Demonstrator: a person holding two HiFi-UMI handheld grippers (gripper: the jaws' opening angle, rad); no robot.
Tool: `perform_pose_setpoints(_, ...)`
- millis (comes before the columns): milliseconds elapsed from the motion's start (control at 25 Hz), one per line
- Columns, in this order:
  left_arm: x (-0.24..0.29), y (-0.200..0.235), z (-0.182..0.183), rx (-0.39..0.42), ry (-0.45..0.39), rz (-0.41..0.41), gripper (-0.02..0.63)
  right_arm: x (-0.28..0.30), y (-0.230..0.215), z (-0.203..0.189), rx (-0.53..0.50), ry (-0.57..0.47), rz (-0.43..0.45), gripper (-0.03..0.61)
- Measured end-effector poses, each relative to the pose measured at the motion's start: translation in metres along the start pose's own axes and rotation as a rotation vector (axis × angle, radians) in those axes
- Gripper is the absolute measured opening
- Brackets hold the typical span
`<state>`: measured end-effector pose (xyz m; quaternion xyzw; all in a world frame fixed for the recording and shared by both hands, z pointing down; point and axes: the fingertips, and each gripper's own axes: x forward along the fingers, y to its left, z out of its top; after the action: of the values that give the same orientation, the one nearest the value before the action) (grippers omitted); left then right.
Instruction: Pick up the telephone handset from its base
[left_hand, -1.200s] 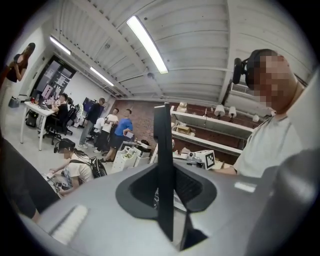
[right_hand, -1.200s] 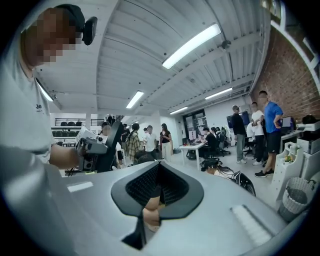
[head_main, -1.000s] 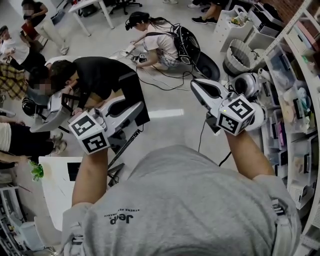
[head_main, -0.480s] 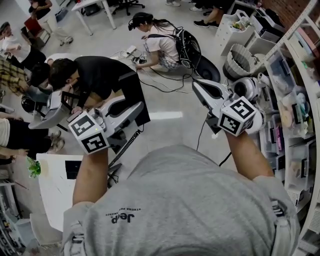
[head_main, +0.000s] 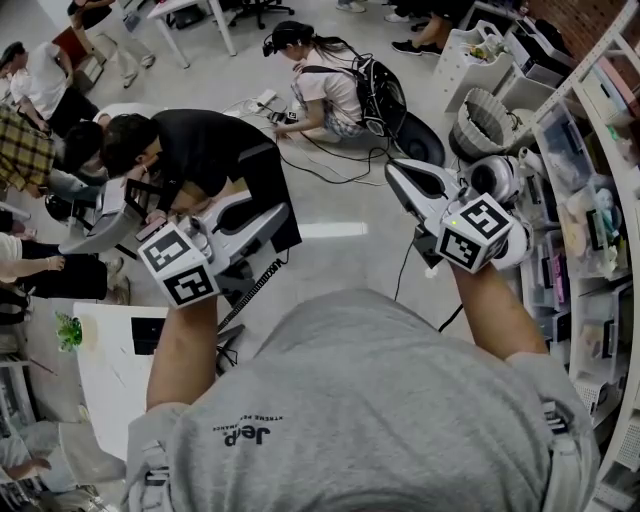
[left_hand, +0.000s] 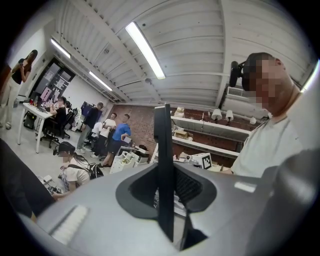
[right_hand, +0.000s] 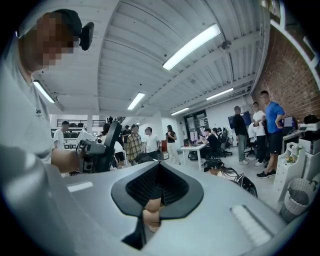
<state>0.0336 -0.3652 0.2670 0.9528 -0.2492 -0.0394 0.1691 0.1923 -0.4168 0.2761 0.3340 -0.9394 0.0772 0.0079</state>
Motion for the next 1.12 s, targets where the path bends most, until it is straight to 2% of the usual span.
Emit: perform_pose_setpoints(1120, -0.0003, -0.0044, -0.0023, -0.002, -0.004, -0.006, 0.138, 0.0031, 0.0066, -0.0066, -0.044, 0.039, 0.025, 0.002)
